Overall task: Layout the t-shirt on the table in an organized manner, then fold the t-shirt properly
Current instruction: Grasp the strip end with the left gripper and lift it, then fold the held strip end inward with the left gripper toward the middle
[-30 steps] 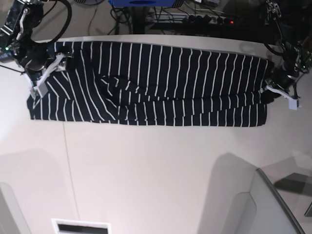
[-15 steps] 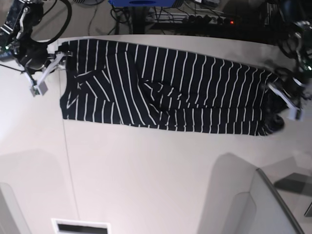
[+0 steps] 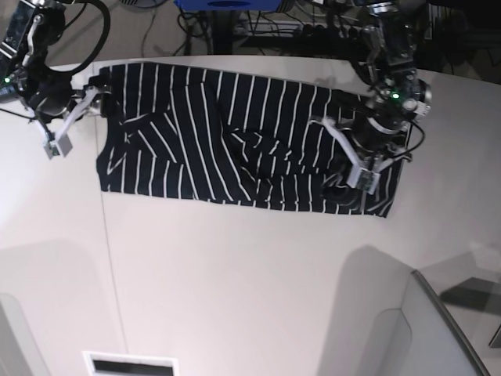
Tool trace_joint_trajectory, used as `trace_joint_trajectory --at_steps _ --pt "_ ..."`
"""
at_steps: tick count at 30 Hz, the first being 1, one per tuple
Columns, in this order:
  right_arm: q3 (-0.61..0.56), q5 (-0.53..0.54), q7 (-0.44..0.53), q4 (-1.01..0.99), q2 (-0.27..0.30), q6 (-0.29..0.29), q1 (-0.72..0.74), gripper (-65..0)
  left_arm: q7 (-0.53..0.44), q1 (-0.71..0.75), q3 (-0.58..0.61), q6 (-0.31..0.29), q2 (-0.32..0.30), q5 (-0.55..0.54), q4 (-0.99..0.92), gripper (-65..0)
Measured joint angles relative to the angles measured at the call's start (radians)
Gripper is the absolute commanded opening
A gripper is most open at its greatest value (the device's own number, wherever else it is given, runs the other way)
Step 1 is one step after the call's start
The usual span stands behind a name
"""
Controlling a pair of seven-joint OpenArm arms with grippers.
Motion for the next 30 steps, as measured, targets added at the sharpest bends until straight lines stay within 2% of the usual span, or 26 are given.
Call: trace_joint_trajectory --at_steps 5,11,13,15,16,23,30 --pt "0.002 0.001 0.002 0.000 0.000 0.000 0.000 -21.3 0.000 -0.001 0.017 0.002 0.045 0.002 0.000 -65.0" --pt "0.002 0.000 0.002 0.000 0.000 0.000 0.000 -21.3 0.000 -0.001 0.108 0.008 0.053 -0.001 -0.002 -65.0" --pt "0.002 0.000 0.002 0.000 0.000 0.000 0.000 -21.3 0.000 0.000 0.136 0.029 0.053 -0.003 -0.002 -65.0" --pt "0.002 0.000 0.002 0.000 0.000 0.000 0.000 -21.3 -0.001 -0.002 0.166 0.093 0.052 -0.004 -0.008 -65.0" --pt "0.002 0.000 0.002 0.000 0.000 0.000 0.000 -21.3 -0.002 -0.005 0.182 0.098 0.048 -0.003 -0.020 -65.0" --pt "0.002 0.000 0.002 0.000 0.000 0.000 0.000 -21.3 0.000 -0.005 0.281 0.098 0.047 0.003 -0.061 -65.0" --pt "0.002 0.000 0.002 0.000 0.000 0.000 0.000 -21.3 -0.004 -0.020 0.282 0.098 0.047 0.003 -0.071 -65.0"
